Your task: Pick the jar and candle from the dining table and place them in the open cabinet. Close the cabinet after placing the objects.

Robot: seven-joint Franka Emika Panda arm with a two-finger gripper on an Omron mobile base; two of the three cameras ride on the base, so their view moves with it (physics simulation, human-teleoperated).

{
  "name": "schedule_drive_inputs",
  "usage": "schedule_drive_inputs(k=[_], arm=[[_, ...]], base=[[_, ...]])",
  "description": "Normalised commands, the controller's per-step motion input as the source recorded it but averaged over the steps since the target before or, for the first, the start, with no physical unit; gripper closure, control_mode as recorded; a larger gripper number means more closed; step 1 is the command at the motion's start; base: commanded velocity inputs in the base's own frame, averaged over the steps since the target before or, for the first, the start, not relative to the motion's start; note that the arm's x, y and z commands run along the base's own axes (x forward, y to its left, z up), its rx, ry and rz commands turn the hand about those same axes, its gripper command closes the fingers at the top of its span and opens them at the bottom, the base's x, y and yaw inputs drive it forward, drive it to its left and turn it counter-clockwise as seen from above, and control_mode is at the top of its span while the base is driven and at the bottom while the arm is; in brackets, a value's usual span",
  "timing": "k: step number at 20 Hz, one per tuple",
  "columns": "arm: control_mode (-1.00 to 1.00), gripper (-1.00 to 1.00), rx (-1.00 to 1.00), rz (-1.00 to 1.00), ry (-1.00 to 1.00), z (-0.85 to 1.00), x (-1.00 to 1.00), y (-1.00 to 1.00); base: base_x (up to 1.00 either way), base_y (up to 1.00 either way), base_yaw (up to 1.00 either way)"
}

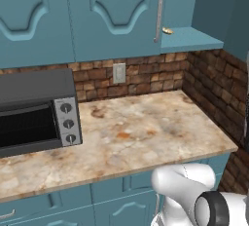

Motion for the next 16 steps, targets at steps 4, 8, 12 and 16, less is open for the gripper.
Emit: schedule_drive_inputs(k=[4,8,12,16], arm=[[-1.0,-1.0,0.11,0.03,0.01,-0.24,0.03,-0.52],[-1.0,-1.0,0.1,0.03,-0.15,-0.05,-0.14,-0.31],[-1.0,-1.0,0.0,0.0,-0.18,-0.09,0.18,-0.01],[-1.0,-1.0,0.0,-0.05,-0.14,-0.15,0.43,-0.01]], base=[[0.0,0.0,0.0],[0.0,0.0,0.0],[0.0,0.0,0.0],[0.0,0.0,0.0]])
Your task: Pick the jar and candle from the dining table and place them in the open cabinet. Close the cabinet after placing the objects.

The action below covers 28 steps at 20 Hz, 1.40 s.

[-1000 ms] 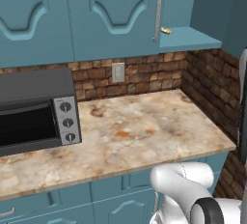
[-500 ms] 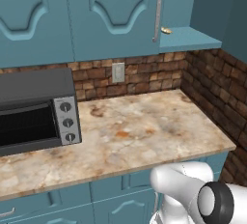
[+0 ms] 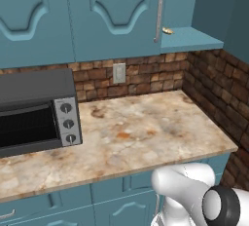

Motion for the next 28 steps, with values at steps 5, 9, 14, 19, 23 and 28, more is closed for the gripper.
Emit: schedule_drive_inputs(k=[5,9,14,19,23,28], arm=[[-1.0,-1.0,0.0,-0.02,-0.06,-0.08,0.5,-0.29],[-1.0,-1.0,0.04,0.01,-0.05,0.0,0.13,-0.61],[-1.0,-1.0,0.04,0.02,-0.04,0.0,0.05,-0.33],[-1.0,-1.0,0.02,0.01,0.0,0.0,0.29,-0.02],[-1.0,-1.0,0.0,0.0,0.0,0.0,0.45,0.0],[-1.0,-1.0,0.01,0.05,-0.05,0.0,0.3,-0.19]], base=[[0.0,0.0,0.0],[0.0,0.0,0.0],[0.0,0.0,0.0],[0.0,0.0,0.0],[0.0,0.0,0.0],[0.0,0.0,0.0]])
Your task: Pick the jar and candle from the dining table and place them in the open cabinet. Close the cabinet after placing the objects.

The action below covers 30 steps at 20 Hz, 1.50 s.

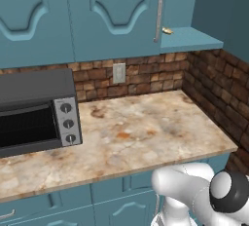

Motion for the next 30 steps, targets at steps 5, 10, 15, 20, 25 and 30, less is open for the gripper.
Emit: schedule_drive_inputs(k=[5,10,15,20,25,30], arm=[[-1.0,-1.0,0.01,0.04,-0.09,0.0,-0.03,0.0],[-1.0,-1.0,0.0,-0.01,-0.11,-0.01,-0.05,0.61],[-1.0,-1.0,-0.04,-0.06,0.01,-0.07,0.04,0.8],[-1.0,-1.0,-0.04,-0.11,0.0,0.0,0.03,0.67],[-1.0,-1.0,-0.14,-0.3,0.12,0.01,-0.05,-0.01],[-1.0,-1.0,-0.17,-0.31,0.12,0.04,0.0,-0.22]], base=[[0.0,0.0,0.0],[0.0,0.0,0.0],[0.0,0.0,0.0],[0.0,0.0,0.0],[0.0,0.0,0.0],[0.0,0.0,0.0]])
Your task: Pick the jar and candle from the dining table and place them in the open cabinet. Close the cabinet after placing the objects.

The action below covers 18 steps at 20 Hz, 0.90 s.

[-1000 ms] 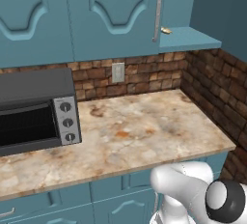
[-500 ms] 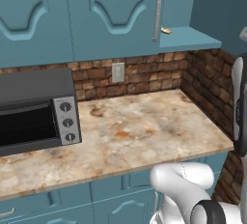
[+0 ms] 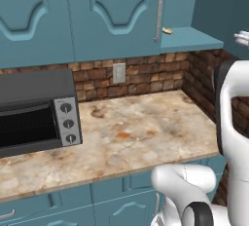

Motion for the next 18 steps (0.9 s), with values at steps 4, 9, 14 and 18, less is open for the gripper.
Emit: schedule_drive_inputs(k=[4,9,14,18], arm=[[-1.0,-1.0,-0.06,-0.21,0.05,0.16,-0.24,-0.49],[-1.0,-1.0,0.1,-0.14,0.0,0.17,-0.49,-0.61],[-1.0,-1.0,0.09,-0.03,0.03,0.08,-0.18,-0.22],[-1.0,-1.0,0.07,0.19,0.14,0.0,0.13,0.05]], base=[[0.0,0.0,0.0],[0.0,0.0,0.0],[0.0,0.0,0.0],[0.0,0.0,0.0]])
